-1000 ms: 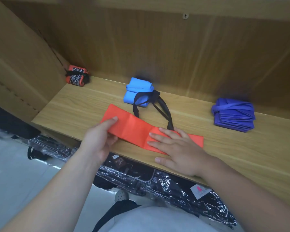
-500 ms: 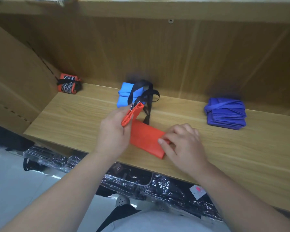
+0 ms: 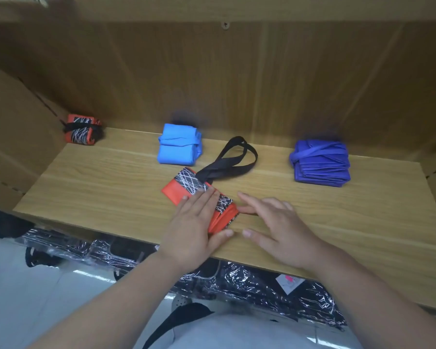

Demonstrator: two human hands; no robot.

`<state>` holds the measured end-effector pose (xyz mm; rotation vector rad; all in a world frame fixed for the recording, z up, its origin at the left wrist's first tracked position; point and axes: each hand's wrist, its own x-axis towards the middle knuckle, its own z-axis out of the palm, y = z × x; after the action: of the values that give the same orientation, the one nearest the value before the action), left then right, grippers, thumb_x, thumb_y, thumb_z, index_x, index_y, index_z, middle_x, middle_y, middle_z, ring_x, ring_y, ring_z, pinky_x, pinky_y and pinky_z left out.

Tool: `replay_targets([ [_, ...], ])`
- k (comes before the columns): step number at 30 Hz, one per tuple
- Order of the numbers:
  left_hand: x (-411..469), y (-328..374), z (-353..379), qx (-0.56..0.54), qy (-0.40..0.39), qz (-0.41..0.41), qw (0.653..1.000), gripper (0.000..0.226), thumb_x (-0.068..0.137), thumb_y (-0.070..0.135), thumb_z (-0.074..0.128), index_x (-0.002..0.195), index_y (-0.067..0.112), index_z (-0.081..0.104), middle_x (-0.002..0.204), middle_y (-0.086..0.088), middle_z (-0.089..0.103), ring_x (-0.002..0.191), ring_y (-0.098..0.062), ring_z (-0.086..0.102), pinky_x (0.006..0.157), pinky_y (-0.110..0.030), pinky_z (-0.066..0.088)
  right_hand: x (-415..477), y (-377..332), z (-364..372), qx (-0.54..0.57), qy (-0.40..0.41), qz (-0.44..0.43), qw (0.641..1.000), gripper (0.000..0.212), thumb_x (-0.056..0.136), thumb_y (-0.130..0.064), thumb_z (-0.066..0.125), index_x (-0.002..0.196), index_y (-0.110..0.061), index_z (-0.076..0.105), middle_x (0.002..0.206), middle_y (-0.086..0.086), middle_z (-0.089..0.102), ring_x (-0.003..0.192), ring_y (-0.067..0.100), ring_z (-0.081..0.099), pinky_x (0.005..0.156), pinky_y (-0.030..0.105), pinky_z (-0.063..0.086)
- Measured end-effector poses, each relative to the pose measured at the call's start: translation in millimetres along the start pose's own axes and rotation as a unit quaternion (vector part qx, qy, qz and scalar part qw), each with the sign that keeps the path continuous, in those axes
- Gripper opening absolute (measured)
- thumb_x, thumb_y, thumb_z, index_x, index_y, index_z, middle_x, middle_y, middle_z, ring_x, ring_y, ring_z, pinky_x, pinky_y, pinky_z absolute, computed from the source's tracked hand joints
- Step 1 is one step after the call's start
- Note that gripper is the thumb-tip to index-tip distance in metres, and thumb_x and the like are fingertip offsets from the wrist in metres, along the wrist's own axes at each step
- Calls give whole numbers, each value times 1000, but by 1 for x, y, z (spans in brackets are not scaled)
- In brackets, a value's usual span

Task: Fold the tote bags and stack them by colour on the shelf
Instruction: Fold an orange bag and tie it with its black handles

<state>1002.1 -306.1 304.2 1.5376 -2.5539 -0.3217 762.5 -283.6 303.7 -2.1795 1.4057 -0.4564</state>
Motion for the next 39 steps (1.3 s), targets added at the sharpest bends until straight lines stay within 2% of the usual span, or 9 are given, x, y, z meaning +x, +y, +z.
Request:
replay_targets([
  [5,-1,-1,7,-43,-6,-6,999,77,96,65,19,159,21,20,167,8,13,155,-12,8,126,-37,0,6,0,5,-19,9,-15,1000,55,96,-69,29,147,-66,8,128,-33,44,123,-2,32,100,30,23],
  [12,-4,-16,7,-121,7,61,991,75,77,73,59,136,29,40,159,3,37,148,-17,31,123,-43,19,21,-8,-1,81,26,-18,996,49,96,-57,47,143,-47,41,103,-19,58,106,5,53,96,40,46],
  [17,-18,-18,9,-213,75,60,972,56,82,48,71,129,18,66,132,1,54,120,-17,57,101,-35,48,22,-17,4,54,62,-82,993,37,100,-43,52,130,-27,66,133,-12,56,126,11,50,105,39,45],
  [21,-31,-24,7,-234,70,82,966,58,81,37,80,133,17,64,136,1,59,134,-10,50,111,-31,41,13,-10,11,2,-37,-111,993,59,95,-62,53,148,-37,48,157,-22,38,149,3,28,119,44,32],
  [24,-35,-31,5,-218,39,91,971,79,65,34,94,135,24,59,141,4,57,135,-7,50,112,-26,39,8,-7,16,-1,-41,-105,994,80,79,-66,71,149,-40,43,156,-25,36,147,3,30,119,43,30],
  [28,-37,-26,1,-233,83,123,961,54,75,32,87,124,19,66,126,5,67,117,-8,63,100,-30,50,10,-23,11,-96,36,-146,984,72,69,-56,84,133,-30,63,134,-18,61,120,14,48,100,36,37],
  [32,-43,-17,-13,-320,77,70,942,35,90,42,67,123,36,60,105,34,64,96,8,63,83,-12,47,12,-40,-6,-177,91,-195,960,51,80,-61,71,117,-25,69,124,-12,66,133,19,46,110,40,24],
  [36,-42,-13,-16,-338,67,34,938,24,96,43,53,120,40,57,90,32,63,77,5,59,69,-13,43,22,-39,-19,-181,36,-188,965,45,93,-64,52,108,-24,67,143,-6,58,154,22,21,126,53,1],
  [39,-40,-12,-14,-353,67,16,933,21,100,39,52,119,39,60,90,29,64,78,1,60,70,-16,44,27,-36,-18,-125,-37,-145,981,57,97,-68,34,116,-22,61,138,-2,64,150,13,29,128,44,3],
])
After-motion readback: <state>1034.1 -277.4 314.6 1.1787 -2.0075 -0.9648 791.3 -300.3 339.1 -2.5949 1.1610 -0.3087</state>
